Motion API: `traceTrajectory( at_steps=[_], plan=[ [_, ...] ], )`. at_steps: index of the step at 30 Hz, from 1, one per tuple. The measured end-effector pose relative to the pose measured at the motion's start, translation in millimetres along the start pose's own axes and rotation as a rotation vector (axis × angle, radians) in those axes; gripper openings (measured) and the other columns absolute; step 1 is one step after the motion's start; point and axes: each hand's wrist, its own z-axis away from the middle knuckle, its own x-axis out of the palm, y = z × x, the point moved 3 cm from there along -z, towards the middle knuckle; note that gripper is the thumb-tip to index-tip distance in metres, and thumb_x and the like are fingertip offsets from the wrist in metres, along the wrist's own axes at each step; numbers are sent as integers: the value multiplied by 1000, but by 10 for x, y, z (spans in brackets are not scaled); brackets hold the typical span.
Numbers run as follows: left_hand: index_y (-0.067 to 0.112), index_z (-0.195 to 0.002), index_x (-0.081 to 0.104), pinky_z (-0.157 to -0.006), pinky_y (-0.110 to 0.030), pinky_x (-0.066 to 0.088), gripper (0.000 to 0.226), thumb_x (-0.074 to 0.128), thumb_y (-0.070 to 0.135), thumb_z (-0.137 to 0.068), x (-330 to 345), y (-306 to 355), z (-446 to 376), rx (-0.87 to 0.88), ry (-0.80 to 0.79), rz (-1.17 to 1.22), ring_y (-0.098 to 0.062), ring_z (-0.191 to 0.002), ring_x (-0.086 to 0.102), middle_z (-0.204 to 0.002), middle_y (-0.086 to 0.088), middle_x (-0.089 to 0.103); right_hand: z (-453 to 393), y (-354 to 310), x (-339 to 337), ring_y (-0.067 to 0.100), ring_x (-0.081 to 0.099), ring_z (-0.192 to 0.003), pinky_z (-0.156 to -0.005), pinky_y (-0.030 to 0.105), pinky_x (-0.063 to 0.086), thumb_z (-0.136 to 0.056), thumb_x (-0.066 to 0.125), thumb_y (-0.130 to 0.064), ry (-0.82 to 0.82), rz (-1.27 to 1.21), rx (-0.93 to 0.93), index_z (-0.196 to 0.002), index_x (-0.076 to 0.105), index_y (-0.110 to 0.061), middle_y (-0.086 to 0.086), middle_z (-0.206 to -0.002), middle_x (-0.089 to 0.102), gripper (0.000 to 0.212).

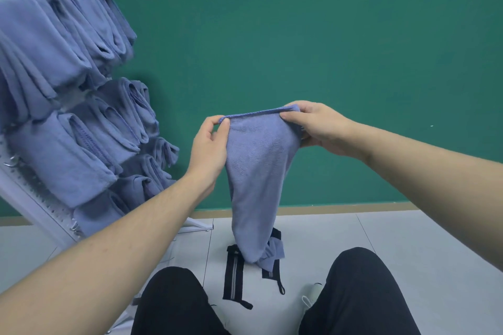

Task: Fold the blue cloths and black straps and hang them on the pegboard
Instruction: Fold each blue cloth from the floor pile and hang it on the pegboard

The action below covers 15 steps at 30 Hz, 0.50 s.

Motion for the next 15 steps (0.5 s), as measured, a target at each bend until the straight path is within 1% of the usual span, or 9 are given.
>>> traceTrajectory(
  at_steps=[2,3,5,7,8,10,12,14,15],
  plan=[
    [40,-93,61,-76,-35,39,13,50,44,-97,12,-30,-8,-12,7,-23,-14,-81,47,-90,0,57,19,0,66,13,65,-78,-68,36,61,-101,52,-31,59,96,-33,-101,65,-29,-3,-98,70,13],
    [39,-93,60,-78,-35,40,14,49,46,-97,18,-54,-16,-31,23,-19,-14,-82,49,-91,1,59,19,12,108,13,64,-78,-66,36,62,-102,50,-33,81,130,-44,-102,62,-28,-2,-98,68,14],
    [35,-93,59,-80,-34,43,16,49,46,-98,40,-103,-16,-102,54,22,-14,-84,52,-95,4,63,2,46,195,13,59,-78,-65,35,60,-102,45,-35,121,151,-52,-105,60,-24,-3,-95,64,19],
    [25,-100,60,-80,-34,47,21,51,43,-102,85,-164,24,-223,38,83,-15,-85,57,-95,3,65,-33,94,247,12,56,-78,-65,31,53,-102,42,-35,170,139,-35,-102,60,-23,-7,-91,62,21],
    [19,-105,62,-82,-35,50,27,54,45,-101,119,-199,50,-304,-1,144,-16,-87,62,-97,2,69,-47,124,273,12,57,-79,-68,31,53,-102,43,-34,174,109,-21,-99,62,-24,-7,-91,65,22],
    [13,-118,65,-90,-37,55,48,62,54,-93,182,-259,117,-466,-118,282,-19,-99,72,-109,-3,75,-83,205,334,14,65,-86,-77,35,57,-102,44,-31,143,-2,14,-101,68,-22,-2,-101,74,26],
    [8,-123,65,-97,-37,53,59,68,52,-84,214,-274,215,-566,-249,419,-21,-108,71,-116,-10,74,-117,293,377,14,70,-91,-82,36,59,-103,45,-26,153,-122,43,-106,70,-18,1,-107,76,27],
    [3,-123,65,-99,-35,51,51,68,36,-85,218,-305,299,-594,-340,514,-21,-112,69,-119,-13,73,-151,366,391,18,73,-94,-81,35,59,-102,45,-19,198,-245,85,-109,70,-12,5,-106,76,27],
    [2,-123,65,-100,-34,50,44,66,29,-88,216,-350,331,-595,-367,508,-20,-113,68,-120,-12,72,-169,396,387,20,73,-95,-80,34,60,-102,46,-18,216,-297,114,-112,69,-9,7,-107,76,27]
  ],
)
